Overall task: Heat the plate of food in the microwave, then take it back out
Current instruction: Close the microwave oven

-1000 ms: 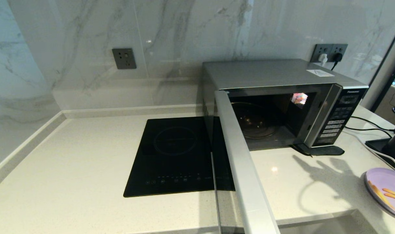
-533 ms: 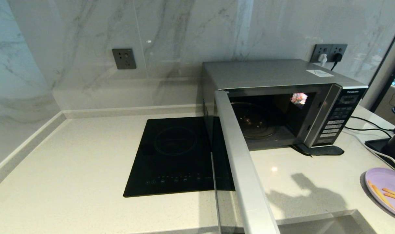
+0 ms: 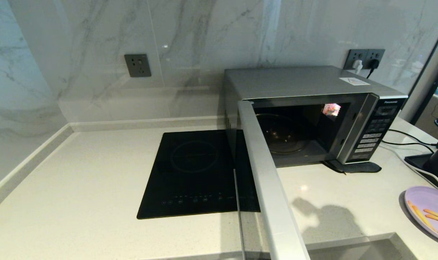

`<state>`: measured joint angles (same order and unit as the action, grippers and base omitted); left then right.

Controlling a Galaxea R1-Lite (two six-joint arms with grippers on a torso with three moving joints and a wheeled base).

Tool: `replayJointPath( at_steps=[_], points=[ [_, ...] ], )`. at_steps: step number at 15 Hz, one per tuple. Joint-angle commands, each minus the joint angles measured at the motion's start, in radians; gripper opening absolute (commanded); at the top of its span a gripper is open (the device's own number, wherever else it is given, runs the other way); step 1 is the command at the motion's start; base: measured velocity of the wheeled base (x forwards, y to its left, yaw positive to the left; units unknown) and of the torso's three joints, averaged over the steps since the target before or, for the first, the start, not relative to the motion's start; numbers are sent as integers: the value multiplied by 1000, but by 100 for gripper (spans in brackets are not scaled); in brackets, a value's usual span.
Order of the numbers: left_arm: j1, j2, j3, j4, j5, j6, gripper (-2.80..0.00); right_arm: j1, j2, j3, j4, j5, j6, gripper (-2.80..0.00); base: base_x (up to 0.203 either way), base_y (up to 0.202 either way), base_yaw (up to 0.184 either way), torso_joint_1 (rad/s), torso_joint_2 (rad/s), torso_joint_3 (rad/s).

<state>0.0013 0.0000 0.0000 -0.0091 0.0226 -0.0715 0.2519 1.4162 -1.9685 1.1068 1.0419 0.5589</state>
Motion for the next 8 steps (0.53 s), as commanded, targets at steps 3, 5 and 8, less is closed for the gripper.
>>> replayJointPath(
  at_steps=[3,5,8],
  points=[
    [0,2,0,0,0,-1,-280,199,144,-8,-10,-148,-6,-280,0,0,0,0,0,0],
    [0,2,0,0,0,-1,-280,307,201,-8,-20,-313,-25,-280,0,0,0,0,0,0],
    [0,2,0,0,0,-1,-280,441,269,-9,-45,-545,-48,-280,0,0,0,0,0,0]
  ],
)
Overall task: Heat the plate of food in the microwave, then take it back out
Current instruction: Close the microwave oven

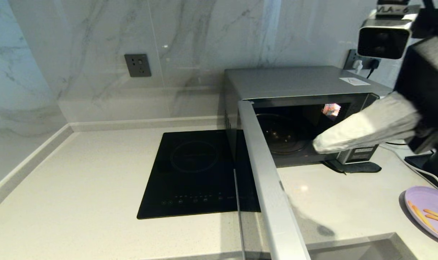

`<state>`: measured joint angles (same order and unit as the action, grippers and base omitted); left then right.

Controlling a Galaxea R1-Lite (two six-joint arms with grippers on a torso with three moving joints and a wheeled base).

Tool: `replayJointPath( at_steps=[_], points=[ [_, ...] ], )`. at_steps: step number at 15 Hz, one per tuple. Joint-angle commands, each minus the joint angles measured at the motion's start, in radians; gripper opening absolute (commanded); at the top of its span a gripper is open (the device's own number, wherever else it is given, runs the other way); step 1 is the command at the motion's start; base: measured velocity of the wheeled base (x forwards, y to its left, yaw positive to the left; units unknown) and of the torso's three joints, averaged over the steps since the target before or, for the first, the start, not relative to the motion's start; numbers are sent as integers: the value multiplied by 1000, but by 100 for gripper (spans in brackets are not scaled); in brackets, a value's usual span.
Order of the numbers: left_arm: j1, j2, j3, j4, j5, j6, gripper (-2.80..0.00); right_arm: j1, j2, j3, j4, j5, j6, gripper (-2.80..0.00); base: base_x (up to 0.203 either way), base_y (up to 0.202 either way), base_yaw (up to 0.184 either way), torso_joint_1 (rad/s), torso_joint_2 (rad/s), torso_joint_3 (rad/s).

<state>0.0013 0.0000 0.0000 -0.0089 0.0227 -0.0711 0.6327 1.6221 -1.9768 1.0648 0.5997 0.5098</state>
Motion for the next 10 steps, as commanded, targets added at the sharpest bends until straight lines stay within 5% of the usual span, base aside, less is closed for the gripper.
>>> replayJointPath(
  at_steps=[1,10],
  points=[
    [0,2,0,0,0,-1,-280,87,83,0,-20,-157,3,-280,0,0,0,0,0,0],
    [0,2,0,0,0,-1,-280,189,144,9,-21,-222,13,-280,0,0,0,0,0,0]
  ],
)
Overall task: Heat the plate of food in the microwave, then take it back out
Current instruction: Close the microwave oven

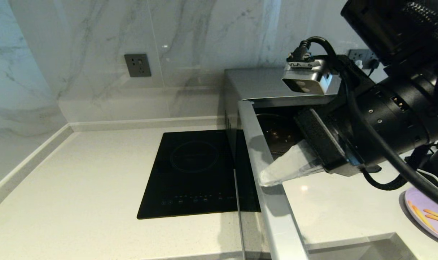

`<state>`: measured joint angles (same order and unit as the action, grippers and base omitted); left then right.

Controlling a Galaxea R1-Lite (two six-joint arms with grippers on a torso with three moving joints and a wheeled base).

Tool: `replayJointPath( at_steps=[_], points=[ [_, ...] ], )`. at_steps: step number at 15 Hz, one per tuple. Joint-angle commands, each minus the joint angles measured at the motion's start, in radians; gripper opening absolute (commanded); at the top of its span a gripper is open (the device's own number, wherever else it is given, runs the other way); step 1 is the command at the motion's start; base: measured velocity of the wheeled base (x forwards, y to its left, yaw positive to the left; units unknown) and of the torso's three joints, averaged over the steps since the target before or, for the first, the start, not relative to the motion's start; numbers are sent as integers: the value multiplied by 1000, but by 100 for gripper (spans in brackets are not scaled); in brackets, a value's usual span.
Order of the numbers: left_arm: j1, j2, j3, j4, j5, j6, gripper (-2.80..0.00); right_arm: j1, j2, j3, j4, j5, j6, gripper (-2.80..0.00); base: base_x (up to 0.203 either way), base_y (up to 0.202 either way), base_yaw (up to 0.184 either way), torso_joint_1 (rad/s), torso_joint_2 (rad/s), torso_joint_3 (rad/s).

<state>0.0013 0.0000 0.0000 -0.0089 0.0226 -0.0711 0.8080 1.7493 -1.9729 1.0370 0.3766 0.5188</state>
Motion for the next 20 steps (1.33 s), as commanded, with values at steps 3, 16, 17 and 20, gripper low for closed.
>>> replayJointPath(
  at_steps=[3,16,17,20],
  points=[
    [0,2,0,0,0,-1,-280,35,31,6,8,-13,17,-280,0,0,0,0,0,0],
    [0,2,0,0,2,-1,-280,26,25,61,20,-238,108,-280,0,0,0,0,0,0],
    [0,2,0,0,0,-1,-280,11,24,81,19,-254,114,-280,0,0,0,0,0,0],
    [0,2,0,0,0,-1,-280,-25,17,97,18,-296,148,-280,0,0,0,0,0,0]
  ],
)
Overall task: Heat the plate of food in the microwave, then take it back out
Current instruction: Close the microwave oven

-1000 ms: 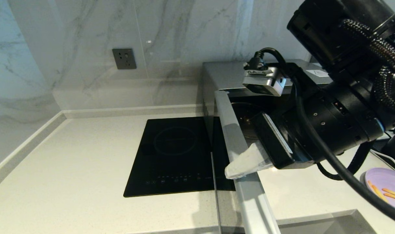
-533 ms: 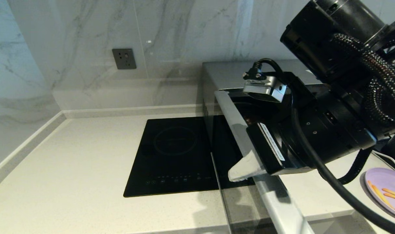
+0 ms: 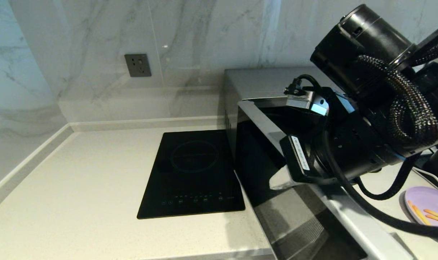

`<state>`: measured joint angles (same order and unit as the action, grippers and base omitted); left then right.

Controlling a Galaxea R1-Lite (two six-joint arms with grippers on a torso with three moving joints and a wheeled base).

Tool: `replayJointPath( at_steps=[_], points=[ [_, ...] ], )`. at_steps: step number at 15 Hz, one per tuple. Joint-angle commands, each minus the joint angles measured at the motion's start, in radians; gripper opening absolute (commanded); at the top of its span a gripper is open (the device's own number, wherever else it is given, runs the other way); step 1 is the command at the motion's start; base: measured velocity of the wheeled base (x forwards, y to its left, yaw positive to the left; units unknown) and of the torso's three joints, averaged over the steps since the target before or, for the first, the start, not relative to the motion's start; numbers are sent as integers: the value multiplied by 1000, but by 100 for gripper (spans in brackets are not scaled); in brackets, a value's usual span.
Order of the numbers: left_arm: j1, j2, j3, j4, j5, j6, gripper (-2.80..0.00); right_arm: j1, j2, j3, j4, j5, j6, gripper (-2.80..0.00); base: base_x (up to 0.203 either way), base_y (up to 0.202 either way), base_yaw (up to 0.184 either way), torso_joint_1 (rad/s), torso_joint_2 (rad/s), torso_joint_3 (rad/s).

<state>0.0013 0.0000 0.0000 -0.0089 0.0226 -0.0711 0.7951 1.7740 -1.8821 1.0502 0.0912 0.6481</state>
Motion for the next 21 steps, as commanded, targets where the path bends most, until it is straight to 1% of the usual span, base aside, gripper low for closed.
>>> replayJointPath(
  at_steps=[1,6,12,14,16,19,21],
  points=[
    [0,2,0,0,0,-1,-280,-20,-13,6,5,-26,34,-280,0,0,0,0,0,0],
    [0,2,0,0,0,-1,-280,-61,-40,10,5,-93,39,-280,0,0,0,0,0,0],
    [0,2,0,0,0,-1,-280,-123,-72,34,1,-259,51,-280,0,0,0,0,0,0],
    [0,2,0,0,0,-1,-280,-138,-92,58,1,-282,52,-280,0,0,0,0,0,0],
    [0,2,0,0,0,-1,-280,-168,-104,86,1,-287,53,-280,0,0,0,0,0,0],
    [0,2,0,0,0,-1,-280,-225,-109,117,1,-289,53,-280,0,0,0,0,0,0],
    [0,2,0,0,0,-1,-280,-279,-103,122,-5,-289,54,-280,0,0,0,0,0,0]
  ],
)
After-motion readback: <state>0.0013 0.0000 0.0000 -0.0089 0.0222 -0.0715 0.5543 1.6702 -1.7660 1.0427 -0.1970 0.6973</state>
